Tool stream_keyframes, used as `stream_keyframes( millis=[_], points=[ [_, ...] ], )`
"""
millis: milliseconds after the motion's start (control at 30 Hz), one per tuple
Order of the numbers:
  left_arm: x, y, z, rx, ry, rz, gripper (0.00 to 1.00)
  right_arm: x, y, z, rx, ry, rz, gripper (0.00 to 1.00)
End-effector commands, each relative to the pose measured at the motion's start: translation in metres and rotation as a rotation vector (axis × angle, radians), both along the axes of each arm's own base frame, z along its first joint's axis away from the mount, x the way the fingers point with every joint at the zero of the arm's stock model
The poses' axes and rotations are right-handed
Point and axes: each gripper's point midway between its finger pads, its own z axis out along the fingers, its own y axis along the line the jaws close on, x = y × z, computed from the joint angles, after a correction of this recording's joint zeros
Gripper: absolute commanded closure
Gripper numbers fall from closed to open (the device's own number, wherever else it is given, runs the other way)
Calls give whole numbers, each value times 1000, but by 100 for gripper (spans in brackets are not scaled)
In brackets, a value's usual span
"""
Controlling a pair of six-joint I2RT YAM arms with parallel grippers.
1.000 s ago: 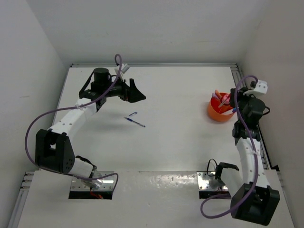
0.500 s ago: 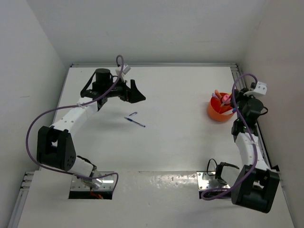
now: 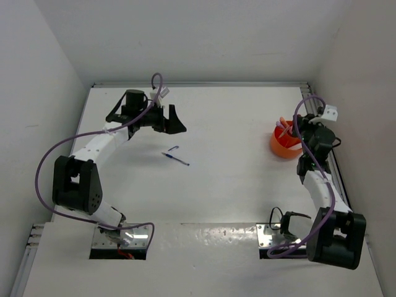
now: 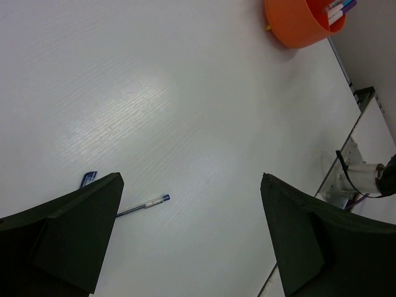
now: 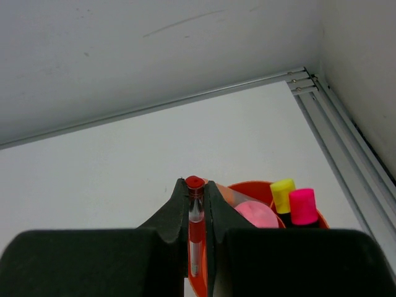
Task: Sort the stationery into containers
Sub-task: Place the pen in the storage box.
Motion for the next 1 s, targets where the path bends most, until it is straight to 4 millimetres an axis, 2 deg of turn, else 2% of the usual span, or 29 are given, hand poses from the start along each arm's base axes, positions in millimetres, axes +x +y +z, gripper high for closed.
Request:
stream_keyframes(
  millis=[0, 133, 333, 500, 700, 733, 767, 867, 933, 967],
  points=[
    [10, 4, 17, -12, -58, 7, 0, 7, 9, 18, -33, -104, 15, 100],
    [11, 3, 17, -15, -55, 7, 0, 14, 12, 23, -61, -127, 29, 100],
    [12, 4, 14, -15, -53, 9, 0, 21, 10, 18, -132, -121, 27, 100],
    [13, 4, 14, -18, -58, 6, 0, 22, 13, 21, -121, -130, 43, 100],
    [15, 4, 13, -16, -58, 5, 0, 19, 21, 15, -127, -125, 80, 87],
    [16, 5, 14, -14, -61, 7, 0, 19, 21, 16, -128, -130, 81, 81],
    [15, 4, 14, -14, -62, 3, 0, 16, 23, 13, -127, -123, 90, 62],
    [15, 7, 15, -10, -68, 6, 0, 8, 27, 13, -118, -121, 108, 44],
    [15, 9, 14, -9, -65, 8, 0, -1, 27, 16, -109, -128, 102, 42],
    [14, 10, 14, -9, -63, 6, 0, -5, 26, 8, -93, -99, 101, 42]
  ],
)
